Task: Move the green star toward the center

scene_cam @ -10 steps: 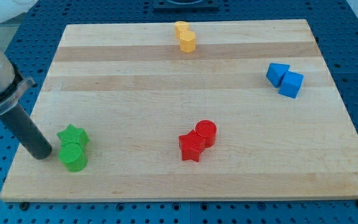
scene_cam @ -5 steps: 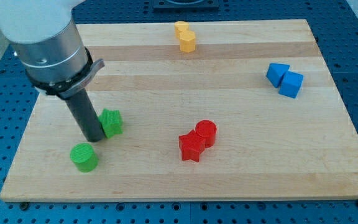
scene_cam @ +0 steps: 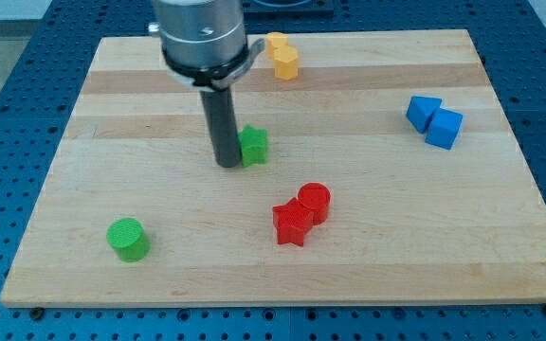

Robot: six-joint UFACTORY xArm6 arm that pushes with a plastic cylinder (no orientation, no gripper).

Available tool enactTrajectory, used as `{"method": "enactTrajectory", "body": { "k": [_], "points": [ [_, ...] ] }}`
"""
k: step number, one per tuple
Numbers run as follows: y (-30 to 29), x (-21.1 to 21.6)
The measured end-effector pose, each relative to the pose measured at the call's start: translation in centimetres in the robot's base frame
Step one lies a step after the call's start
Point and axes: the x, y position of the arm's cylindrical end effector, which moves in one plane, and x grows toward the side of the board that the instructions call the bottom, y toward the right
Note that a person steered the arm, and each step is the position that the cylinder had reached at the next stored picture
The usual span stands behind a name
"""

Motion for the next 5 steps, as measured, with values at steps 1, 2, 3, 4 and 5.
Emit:
{"method": "enactTrajectory", "body": {
  "k": [1,2,3,4,5],
  "points": [
    [2.7,-1.6],
    [4.5,-2.0],
    [2.4,-1.3],
    [-3.7,-0.7],
    [-9.3,0.7]
  ]
}}
